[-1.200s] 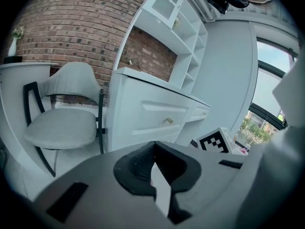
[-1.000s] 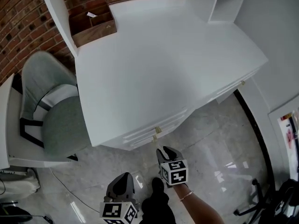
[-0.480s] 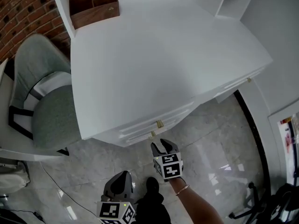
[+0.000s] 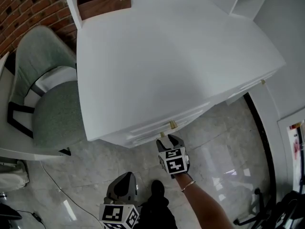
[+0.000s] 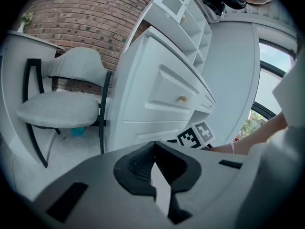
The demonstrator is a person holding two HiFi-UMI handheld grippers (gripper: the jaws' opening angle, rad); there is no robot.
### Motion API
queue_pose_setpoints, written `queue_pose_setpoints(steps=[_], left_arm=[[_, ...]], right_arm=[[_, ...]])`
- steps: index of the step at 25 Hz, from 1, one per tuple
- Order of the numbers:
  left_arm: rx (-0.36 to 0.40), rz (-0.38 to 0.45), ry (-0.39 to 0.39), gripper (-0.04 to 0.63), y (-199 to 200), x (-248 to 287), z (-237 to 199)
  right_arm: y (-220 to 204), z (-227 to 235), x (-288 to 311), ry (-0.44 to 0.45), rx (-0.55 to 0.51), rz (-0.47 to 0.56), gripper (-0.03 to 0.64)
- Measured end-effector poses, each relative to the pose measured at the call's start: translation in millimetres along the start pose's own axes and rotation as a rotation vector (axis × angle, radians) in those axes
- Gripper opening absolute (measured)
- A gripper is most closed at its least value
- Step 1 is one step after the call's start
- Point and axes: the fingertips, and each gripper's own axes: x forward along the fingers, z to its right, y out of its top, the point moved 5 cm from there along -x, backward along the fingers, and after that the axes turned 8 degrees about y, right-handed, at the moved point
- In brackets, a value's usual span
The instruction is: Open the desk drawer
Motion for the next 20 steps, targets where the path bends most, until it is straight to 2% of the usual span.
queue_pose_setpoints(steps=[6, 11, 15, 20], left_arm=[[0.0, -0.006, -0.008, 0.009, -5.2, 8.9, -5.6], [-0.007, -0.004, -0.02, 0.009, -4.0, 14.8, -5.8], [-0.003, -0.004, -0.018, 0.009, -6.1, 14.5, -7.7], [0.003, -0.012, -0.008, 0.009, -9.2, 11.3, -11.7]], right_arm=[[8.4, 1.7, 12.1, -0.004, -0.019, -0.008, 0.181], [8.8, 1.1, 18.4, 0.003, -0.035, -0.029, 0.143], [8.1, 5.8, 20.5, -0.022, -0.067, -0.04, 0.084], [9.2, 2.7, 20.4, -0.04, -0.13, -0.055, 0.081]])
